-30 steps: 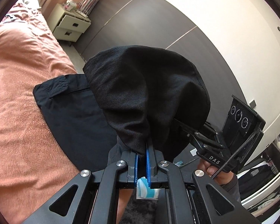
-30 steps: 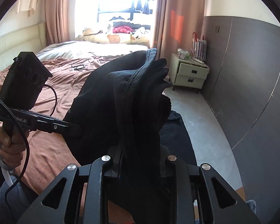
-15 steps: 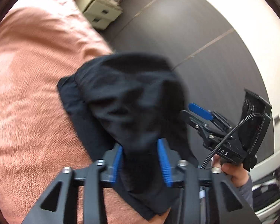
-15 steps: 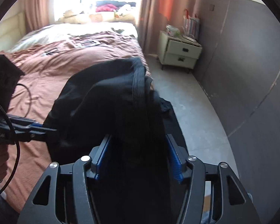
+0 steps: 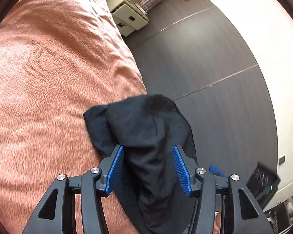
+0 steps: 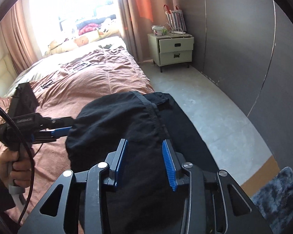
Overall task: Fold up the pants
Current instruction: 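Lower the shorts onto the folded black garment and open both tools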
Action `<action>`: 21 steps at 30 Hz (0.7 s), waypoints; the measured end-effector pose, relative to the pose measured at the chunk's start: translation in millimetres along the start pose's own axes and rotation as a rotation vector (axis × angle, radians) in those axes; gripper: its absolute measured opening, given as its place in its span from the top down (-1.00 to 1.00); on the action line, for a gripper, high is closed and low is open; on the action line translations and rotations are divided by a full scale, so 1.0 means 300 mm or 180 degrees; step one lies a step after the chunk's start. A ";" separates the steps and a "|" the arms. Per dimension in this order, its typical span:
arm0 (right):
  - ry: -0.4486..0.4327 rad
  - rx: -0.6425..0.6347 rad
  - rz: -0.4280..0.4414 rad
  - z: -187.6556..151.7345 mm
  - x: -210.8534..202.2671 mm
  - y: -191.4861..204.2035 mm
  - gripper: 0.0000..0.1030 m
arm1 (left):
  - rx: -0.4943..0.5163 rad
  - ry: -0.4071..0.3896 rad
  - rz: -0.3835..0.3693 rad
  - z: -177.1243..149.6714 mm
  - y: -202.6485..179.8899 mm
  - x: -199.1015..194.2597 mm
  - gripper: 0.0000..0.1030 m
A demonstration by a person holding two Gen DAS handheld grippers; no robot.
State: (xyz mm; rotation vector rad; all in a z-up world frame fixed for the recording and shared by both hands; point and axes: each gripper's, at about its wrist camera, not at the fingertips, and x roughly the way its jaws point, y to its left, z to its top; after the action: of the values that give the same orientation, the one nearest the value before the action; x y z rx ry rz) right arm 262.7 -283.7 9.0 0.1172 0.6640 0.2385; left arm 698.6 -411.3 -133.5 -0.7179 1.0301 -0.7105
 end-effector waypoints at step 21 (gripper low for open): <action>0.0368 0.0300 -0.0333 -0.219 -0.188 -0.092 0.52 | 0.0271 -0.0043 0.0608 0.136 0.040 0.065 0.53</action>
State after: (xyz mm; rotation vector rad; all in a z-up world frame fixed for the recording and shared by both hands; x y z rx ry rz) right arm 183.8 -322.6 -14.0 0.1594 0.7944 0.1138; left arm 745.1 -412.3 -139.0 -0.5420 1.0345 -0.5795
